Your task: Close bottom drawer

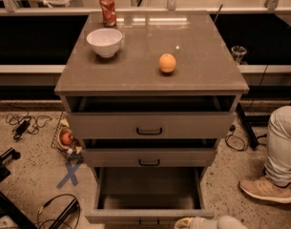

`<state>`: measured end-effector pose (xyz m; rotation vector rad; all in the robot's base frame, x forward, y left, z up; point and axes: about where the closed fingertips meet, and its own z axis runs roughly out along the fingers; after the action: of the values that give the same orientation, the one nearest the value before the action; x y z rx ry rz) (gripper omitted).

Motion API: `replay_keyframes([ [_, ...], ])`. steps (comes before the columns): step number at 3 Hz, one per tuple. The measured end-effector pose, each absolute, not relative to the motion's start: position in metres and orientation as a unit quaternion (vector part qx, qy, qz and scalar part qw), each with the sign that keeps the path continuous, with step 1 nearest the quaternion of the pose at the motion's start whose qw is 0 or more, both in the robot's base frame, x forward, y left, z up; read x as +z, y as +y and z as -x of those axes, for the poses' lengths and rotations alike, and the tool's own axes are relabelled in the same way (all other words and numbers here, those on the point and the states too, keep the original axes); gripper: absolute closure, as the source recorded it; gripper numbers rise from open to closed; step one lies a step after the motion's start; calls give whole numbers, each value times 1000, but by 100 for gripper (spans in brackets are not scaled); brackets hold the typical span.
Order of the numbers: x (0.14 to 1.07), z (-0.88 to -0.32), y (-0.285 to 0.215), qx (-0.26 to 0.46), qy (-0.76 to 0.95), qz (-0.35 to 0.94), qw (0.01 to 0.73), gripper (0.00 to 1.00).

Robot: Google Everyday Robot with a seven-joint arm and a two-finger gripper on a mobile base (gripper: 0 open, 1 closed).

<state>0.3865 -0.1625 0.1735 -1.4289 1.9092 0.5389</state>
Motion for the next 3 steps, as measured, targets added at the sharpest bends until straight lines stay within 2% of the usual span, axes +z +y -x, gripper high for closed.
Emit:
replay_keyframes([
  [2, 180, -461, -129, 181, 727, 560, 354, 100],
  [3, 180, -464, -128, 180, 727, 560, 355, 100],
])
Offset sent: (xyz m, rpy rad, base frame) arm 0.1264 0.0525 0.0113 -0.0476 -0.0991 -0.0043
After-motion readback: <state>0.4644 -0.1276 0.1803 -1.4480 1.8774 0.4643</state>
